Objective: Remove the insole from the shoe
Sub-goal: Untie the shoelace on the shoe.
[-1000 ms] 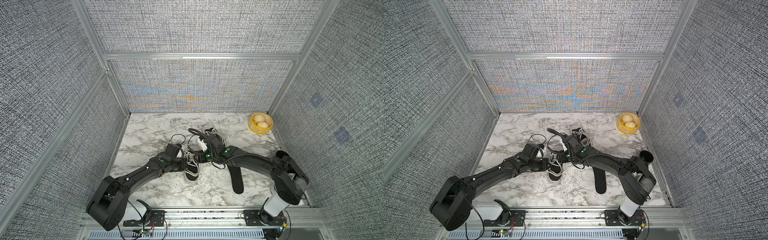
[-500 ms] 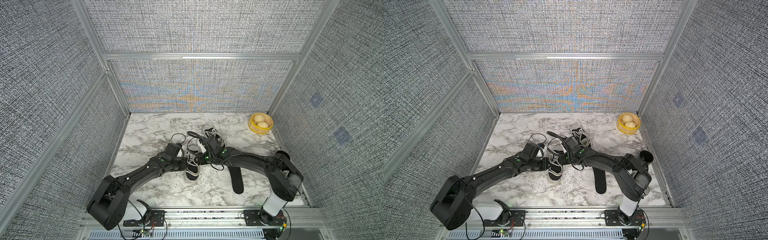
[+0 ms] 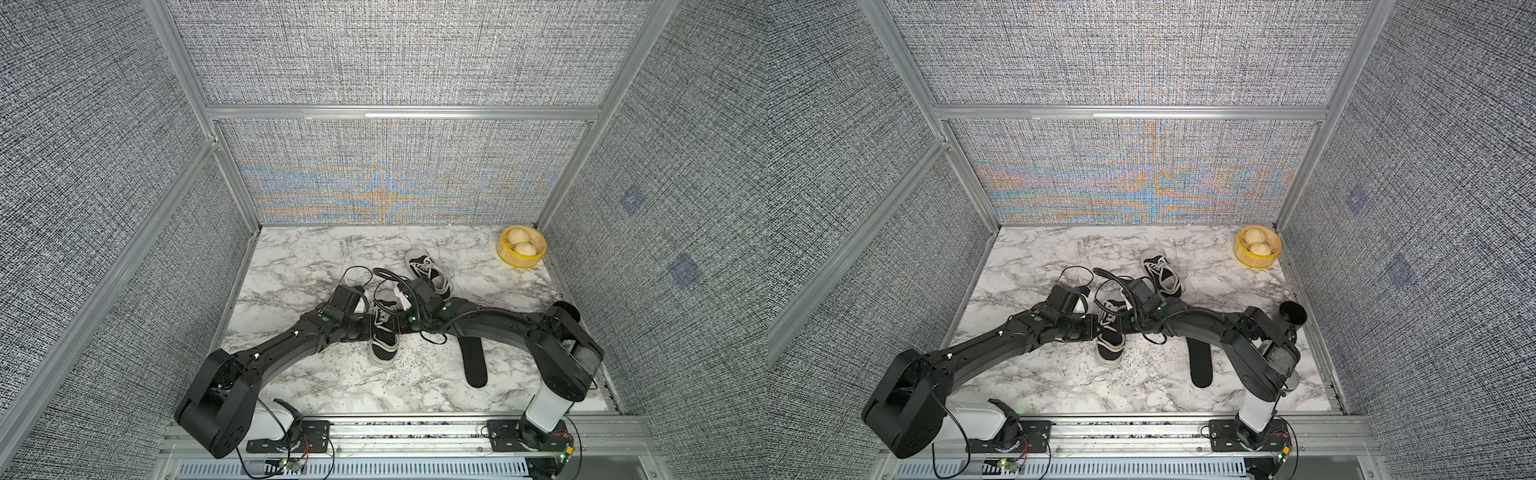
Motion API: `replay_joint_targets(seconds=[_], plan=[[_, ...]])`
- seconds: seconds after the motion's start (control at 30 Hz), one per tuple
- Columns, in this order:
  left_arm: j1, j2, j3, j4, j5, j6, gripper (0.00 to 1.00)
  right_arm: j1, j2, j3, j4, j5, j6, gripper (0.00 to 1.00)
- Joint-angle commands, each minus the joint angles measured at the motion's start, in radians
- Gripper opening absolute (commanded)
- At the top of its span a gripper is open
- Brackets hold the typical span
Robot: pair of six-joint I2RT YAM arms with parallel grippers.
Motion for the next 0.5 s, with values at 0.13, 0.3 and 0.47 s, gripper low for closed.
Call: replay_joint_targets(seconds=[0.13,0.3,0.47], plan=[[0.001,-0.016,-0.003,0.013,0.009,0.008,0.0,-0.026,0.017,0.043,0.101,0.005,0.044,0.43],[0.001,-0.012,-0.008,0.017,0.01,0.006,0.0,-0.046,0.006,0.016,0.168,-0.022,0.086,0.45],[0.001,-0.006,-0.012,0.028,0.021,0.003,0.0,-0.046,0.053,0.062,0.175,-0.002,0.133,0.47]])
